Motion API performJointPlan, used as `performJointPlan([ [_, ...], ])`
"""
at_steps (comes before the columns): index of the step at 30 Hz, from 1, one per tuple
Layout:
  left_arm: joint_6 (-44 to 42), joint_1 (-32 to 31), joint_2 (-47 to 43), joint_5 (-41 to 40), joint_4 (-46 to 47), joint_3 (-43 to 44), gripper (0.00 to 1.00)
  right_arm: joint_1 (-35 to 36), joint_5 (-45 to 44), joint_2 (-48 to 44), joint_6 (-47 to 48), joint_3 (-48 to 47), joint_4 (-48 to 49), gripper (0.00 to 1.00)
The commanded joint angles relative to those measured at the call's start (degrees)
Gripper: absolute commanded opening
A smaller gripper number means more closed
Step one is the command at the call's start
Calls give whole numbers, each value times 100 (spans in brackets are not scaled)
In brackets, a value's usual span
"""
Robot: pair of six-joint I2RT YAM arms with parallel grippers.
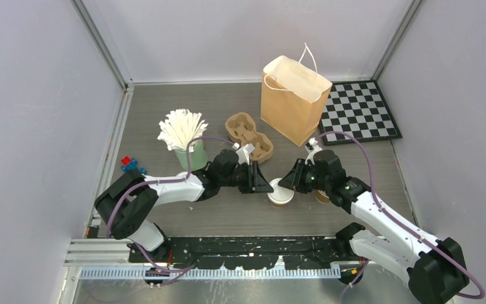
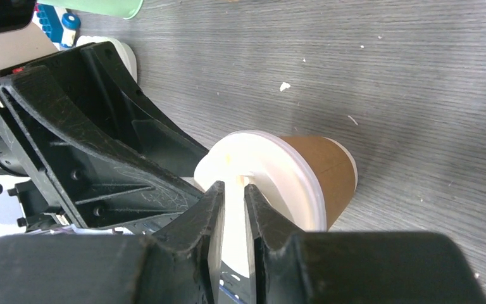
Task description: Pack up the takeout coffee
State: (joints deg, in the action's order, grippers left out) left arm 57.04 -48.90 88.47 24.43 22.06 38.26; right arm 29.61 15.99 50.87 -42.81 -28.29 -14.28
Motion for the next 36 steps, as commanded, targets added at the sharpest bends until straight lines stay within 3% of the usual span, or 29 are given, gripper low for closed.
performJointPlan([
  [1, -238, -23, -272, 91, -700, 295, 42, 12, -213, 37, 235, -638, -1073, 24],
  [5, -357, -14, -630, 174, -1040, 791, 46, 19, -318, -112, 410, -1495, -1629, 28],
  [9, -871, 3, -1067, -341, -2044, 1157, 49, 12, -336, -214, 669, -1915, -2005, 36],
  [11, -1127, 8, -1317, -594, -2580, 1274, 51, 18, -371, -204, 895, -2014, -2238, 48],
  [12, -1238, 11, -1495, -736, -2807, 1306, 52, 23, -423, -200, 991, -2044, -2346, 58],
  [14, -1432, 8, -1869, -1078, -3284, 1328, 55, 61, -665, -253, 1194, -2103, -2538, 66],
  [17, -1820, 4, -2491, -1541, -4192, 1501, 72, 207, -987, -266, 1390, -2177, -2680, 73],
  [19, -2066, 4, -2896, -1763, -4995, 1632, 97, 459, -1265, -118, 1464, -2294, -2813, 77],
  [20, -2193, -1, -3101, -1938, -5273, 1669, 99, 710, -1513, -47, 1502, -2358, -2883, 79],
  [23, -2418, 4, -3800, -2351, -5931, 1588, 100, 1665, -2685, 220, 1567, -2544, -3057, 82],
  [25, -2545, -4, -4234, -2589, -6249, 1487, 100, 1953, -3007, 442, 1551, -2677, -3080, 82],
  [36, -2742, 4, -5977, -2831, -6612, 719, 100, 2250, -3205, 1363, 1526, -2758, -2780, 82],
])
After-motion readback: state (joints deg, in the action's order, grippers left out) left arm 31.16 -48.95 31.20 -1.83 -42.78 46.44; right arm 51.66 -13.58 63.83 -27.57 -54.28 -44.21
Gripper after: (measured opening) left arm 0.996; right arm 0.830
